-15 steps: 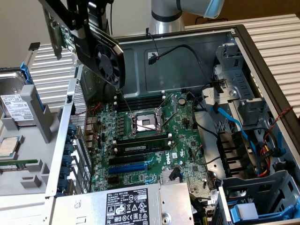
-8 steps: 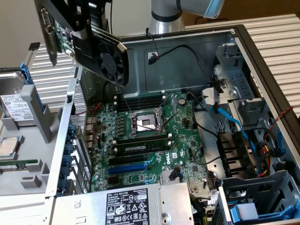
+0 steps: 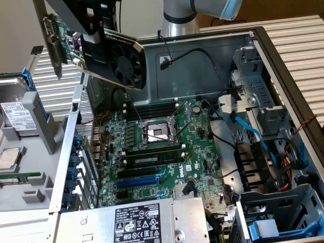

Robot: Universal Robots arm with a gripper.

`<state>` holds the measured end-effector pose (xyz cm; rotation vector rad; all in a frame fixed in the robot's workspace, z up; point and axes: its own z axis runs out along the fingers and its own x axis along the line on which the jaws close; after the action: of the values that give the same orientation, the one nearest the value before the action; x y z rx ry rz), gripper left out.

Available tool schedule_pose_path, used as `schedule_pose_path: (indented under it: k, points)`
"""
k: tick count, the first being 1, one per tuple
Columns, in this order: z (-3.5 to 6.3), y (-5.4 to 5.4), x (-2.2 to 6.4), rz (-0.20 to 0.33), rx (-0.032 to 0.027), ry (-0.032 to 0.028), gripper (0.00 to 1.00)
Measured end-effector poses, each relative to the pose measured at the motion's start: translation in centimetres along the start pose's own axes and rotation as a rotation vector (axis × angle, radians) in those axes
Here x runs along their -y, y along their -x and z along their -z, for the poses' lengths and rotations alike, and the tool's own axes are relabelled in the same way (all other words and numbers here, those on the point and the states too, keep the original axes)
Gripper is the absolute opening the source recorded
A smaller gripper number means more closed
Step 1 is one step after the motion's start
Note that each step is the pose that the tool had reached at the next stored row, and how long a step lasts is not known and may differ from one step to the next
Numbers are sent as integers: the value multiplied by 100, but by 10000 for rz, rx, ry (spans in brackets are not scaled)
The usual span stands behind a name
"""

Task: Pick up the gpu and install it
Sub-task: 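Pick up the gpu and move the gpu toward the slot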

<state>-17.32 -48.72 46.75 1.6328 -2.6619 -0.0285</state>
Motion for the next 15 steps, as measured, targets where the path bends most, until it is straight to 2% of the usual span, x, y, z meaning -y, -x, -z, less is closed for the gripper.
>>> schedule_pose_path:
  k: [1, 6, 15]
  points:
    - [0, 0, 0, 127, 23, -52, 27]
    - [-2, 2, 4, 201, 33, -56, 27]
    - [-10, 5, 9, 1661, 18, -54, 27]
